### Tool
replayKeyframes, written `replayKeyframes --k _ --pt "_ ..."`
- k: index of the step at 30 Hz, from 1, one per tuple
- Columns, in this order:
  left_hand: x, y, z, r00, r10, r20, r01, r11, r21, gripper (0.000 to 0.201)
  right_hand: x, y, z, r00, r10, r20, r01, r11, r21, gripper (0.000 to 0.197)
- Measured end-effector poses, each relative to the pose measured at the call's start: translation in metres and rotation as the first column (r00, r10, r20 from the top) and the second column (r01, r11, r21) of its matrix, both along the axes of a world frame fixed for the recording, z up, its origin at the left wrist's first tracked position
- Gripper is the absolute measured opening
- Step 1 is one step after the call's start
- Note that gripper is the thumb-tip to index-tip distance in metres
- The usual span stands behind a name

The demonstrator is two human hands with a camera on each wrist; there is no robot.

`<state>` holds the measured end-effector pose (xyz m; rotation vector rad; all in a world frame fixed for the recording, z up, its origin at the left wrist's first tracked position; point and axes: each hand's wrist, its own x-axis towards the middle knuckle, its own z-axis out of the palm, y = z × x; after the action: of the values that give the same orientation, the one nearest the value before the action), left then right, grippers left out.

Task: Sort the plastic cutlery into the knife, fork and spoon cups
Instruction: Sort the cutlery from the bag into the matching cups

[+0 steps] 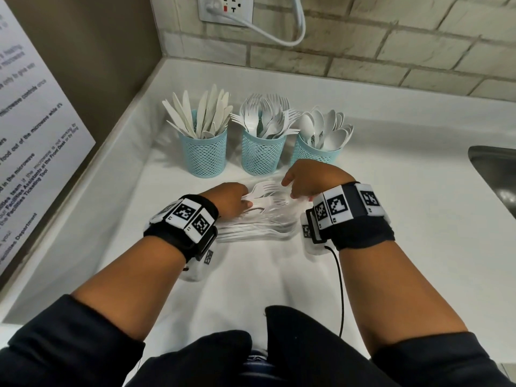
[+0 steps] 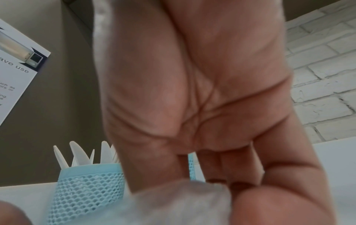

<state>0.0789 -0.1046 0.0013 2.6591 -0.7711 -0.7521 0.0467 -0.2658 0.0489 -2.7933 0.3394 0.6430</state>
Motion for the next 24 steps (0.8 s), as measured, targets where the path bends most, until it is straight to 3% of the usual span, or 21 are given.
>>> replayKeyframes --k 9,12,14,16,18,21,24 --pt "0.002 0.007 0.007 1.0 0.023 -0.008 -0.024 0.993 -0.116 0.027 -0.003 -0.005 0.002 0.999 -0.043 0.033 0.043 0.999 -0.006 0.041" --pt "0.007 0.011 0.006 0.993 0.051 -0.107 -0.075 0.969 -0.234 0.019 -0.004 -0.006 0.008 1.0 -0.021 0.021 0.021 1.0 0.02 0.045" --pt "0.007 0.012 0.006 0.96 0.075 -0.268 -0.175 0.912 -0.371 0.021 -0.006 -0.005 0.014 0.998 0.007 0.058 -0.009 0.999 0.035 0.051" --pt "0.007 0.013 0.007 0.944 0.093 -0.317 -0.236 0.862 -0.449 0.017 -0.007 -0.005 0.02 0.992 0.026 0.127 -0.035 0.997 0.067 0.054" --pt "0.011 0.014 0.008 0.957 0.09 -0.275 -0.22 0.845 -0.487 0.007 -0.005 -0.004 0.023 0.987 -0.031 0.158 0.001 0.983 0.185 0.056" --pt "0.013 0.014 0.008 0.962 0.082 -0.261 -0.214 0.822 -0.529 0.033 -0.002 -0.001 0.019 0.966 -0.237 0.102 0.143 0.822 0.551 0.034" --pt "0.011 0.011 0.01 0.961 0.066 -0.269 -0.221 0.77 -0.599 0.038 0.0 0.004 0.014 0.938 -0.325 0.122 0.158 0.713 0.684 0.016"
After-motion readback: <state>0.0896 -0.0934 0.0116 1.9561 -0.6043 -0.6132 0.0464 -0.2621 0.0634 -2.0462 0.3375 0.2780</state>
